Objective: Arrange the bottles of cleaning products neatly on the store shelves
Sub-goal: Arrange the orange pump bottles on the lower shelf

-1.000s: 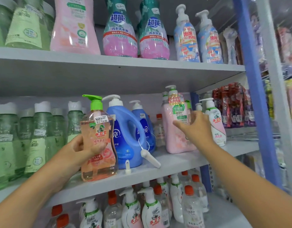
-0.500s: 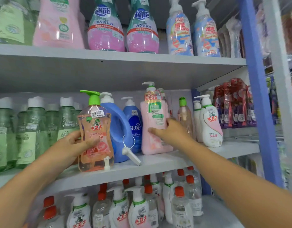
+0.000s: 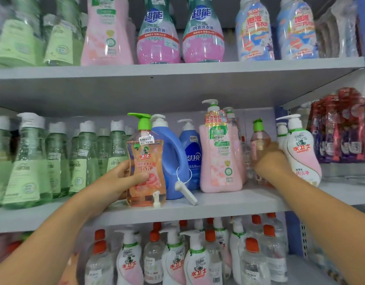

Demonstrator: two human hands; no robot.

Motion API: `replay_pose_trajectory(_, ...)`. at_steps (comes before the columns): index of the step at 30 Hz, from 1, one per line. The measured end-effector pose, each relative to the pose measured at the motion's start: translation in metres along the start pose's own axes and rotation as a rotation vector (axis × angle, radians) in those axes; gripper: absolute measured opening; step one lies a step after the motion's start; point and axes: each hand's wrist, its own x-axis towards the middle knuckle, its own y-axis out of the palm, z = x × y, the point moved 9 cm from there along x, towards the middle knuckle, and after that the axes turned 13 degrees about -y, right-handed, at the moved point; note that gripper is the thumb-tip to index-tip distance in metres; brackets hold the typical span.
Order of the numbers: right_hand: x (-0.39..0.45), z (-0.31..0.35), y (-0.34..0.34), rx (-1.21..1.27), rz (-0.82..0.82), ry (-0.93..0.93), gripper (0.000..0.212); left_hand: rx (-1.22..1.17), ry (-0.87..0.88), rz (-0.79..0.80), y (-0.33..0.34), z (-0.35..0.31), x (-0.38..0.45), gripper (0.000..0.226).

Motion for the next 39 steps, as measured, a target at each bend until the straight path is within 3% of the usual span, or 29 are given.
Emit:
replay_pose_trajectory(5,-0.022,0.027,0.000,0.001,0.034,-0.174,0.050,0.017,-0.002,0.017,0.001,0.000,-0.002,0.066)
replay_pose_trajectory(10,-0.064,0.056,-0.021,-0.091,0.056,-0.300,0.075,0.007,-0.002,0.002,0.001,0.001,-0.002,0.062)
replay_pose_trajectory(15,-0.079,0.036,-0.033,0.345,0.193,-0.210,0.075,0.045,0.008,-0.017,-0.002,0.000,0.000,0.096)
replay_pose_trajectory(20,-0.084,0.021,-0.009,0.732,0.436,-0.111,0.083,0.058,0.021,-0.007,0.000,-0.003,-0.004,0.103)
replay_pose_trajectory(23,-0.087,0.030,-0.009,0.613,0.392,-0.205,0.066,0.049,0.054,-0.045,-0.002,-0.007,-0.010,0.087)
replay_pose_trajectory(28,-0.090,0.034,-0.008,0.679,0.411,-0.185,0.043,0.065,-0.015,-0.025,0.002,-0.007,-0.014,0.106)
replay_pose_trajectory(30,-0.091,0.036,-0.012,0.659,0.378,-0.185,0.038,0.065,-0.025,-0.042,0.002,-0.008,-0.016,0.096)
replay_pose_trajectory(34,-0.116,0.060,-0.020,0.707,0.299,-0.209,0.036,0.040,0.024,-0.230,-0.015,-0.014,-0.043,0.041)
replay_pose_trajectory(39,-0.173,0.123,-0.011,0.869,0.312,-0.299,0.041,0.036,0.087,-0.302,-0.049,-0.014,-0.101,0.050)
